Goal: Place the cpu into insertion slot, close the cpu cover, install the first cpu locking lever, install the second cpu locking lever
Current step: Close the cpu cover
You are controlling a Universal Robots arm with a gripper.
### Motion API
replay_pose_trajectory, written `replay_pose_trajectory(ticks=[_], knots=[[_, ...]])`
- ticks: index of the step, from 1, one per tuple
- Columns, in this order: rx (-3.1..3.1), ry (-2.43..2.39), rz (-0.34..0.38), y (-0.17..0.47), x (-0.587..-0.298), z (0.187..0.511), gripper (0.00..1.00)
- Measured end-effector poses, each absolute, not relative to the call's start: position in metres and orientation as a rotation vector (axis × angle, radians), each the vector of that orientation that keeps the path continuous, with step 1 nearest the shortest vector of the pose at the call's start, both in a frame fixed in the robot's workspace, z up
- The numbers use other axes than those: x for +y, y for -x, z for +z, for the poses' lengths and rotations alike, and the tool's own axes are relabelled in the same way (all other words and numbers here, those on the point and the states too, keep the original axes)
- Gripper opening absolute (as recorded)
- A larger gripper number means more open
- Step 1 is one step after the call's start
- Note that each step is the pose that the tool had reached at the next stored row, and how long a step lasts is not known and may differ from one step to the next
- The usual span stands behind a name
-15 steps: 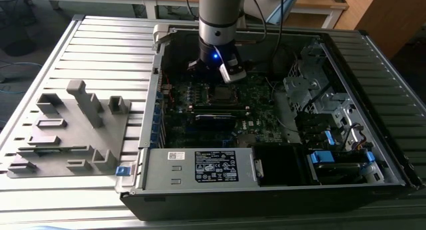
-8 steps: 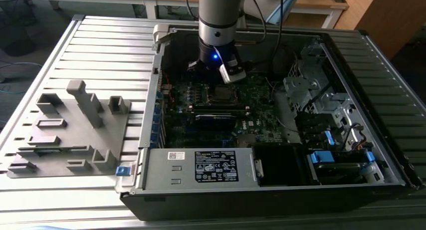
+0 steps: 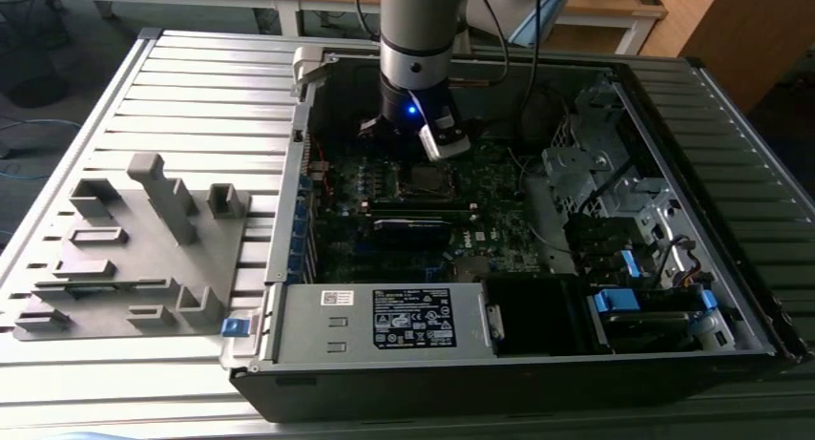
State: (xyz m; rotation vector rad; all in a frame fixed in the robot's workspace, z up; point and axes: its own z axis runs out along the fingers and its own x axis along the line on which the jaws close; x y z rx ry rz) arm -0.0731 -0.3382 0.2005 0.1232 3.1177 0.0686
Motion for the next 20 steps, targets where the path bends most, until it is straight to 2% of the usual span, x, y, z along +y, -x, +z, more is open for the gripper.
replay_pose_trajectory(ticks=[20], knots=[[3.118, -0.123, 0.068, 0.0732, -0.3382, 0.1985, 0.11]])
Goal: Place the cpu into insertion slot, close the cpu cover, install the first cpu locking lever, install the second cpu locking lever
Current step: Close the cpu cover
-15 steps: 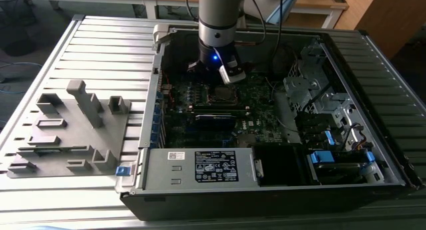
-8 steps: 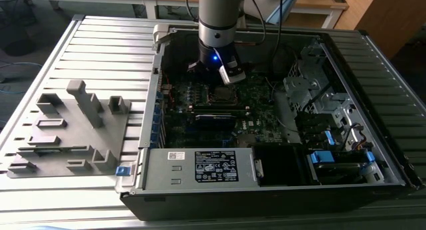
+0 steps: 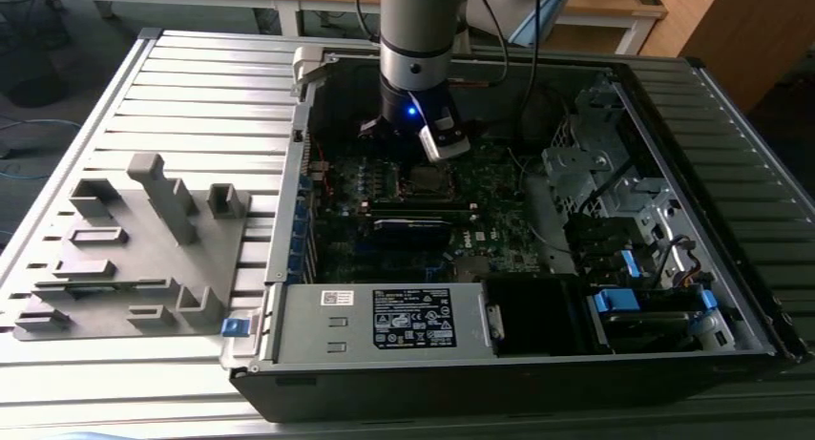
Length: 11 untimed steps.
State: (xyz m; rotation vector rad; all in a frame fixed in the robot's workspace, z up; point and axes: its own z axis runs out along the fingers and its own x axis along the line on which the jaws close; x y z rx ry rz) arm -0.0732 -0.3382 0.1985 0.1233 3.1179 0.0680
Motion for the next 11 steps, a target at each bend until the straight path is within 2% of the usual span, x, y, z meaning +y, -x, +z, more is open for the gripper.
replay_pose_trajectory(ticks=[11], knots=[[3.117, -0.123, 0.069, 0.0731, -0.3381, 0.2027, 0.11]])
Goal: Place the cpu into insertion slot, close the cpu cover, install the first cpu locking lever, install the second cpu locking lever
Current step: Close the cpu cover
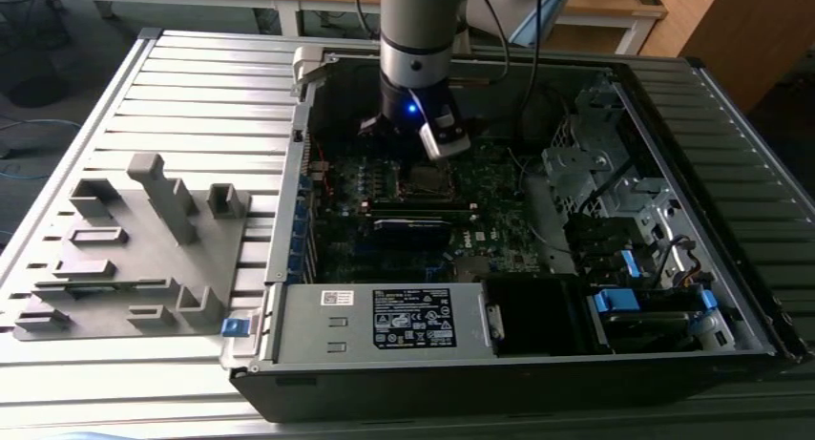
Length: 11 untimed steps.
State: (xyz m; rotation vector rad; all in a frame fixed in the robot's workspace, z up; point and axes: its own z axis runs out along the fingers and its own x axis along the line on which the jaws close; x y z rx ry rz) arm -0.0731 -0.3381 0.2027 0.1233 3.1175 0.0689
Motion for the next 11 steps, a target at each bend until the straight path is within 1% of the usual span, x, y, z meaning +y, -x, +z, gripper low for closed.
replay_pose_trajectory(ticks=[11], knots=[[3.118, -0.123, 0.069, 0.073, -0.338, 0.217, 0.11]])
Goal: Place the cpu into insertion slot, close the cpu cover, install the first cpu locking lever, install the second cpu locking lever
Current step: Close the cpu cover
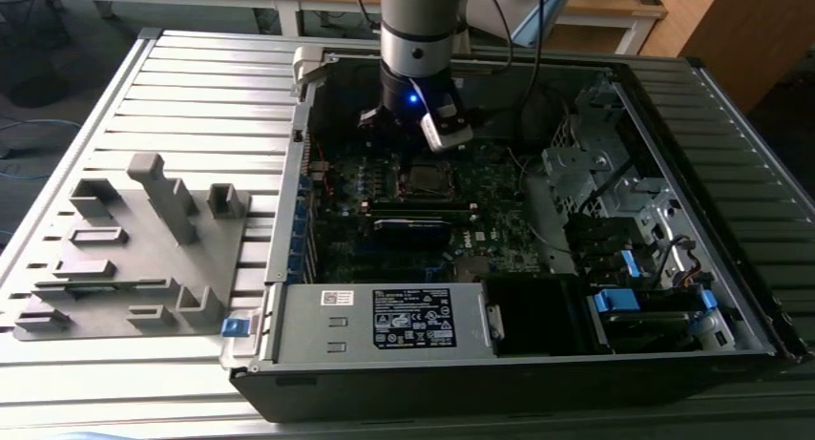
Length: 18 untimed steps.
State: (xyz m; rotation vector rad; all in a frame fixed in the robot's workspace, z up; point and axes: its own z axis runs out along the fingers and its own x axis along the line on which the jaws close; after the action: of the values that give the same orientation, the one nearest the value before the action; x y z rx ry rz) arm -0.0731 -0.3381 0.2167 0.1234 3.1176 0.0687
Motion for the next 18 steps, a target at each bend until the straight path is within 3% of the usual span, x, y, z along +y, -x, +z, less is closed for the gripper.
replay_pose_trajectory(ticks=[18], knots=[[3.118, -0.123, 0.069, 0.056, -0.338, 0.220, 0.11]])
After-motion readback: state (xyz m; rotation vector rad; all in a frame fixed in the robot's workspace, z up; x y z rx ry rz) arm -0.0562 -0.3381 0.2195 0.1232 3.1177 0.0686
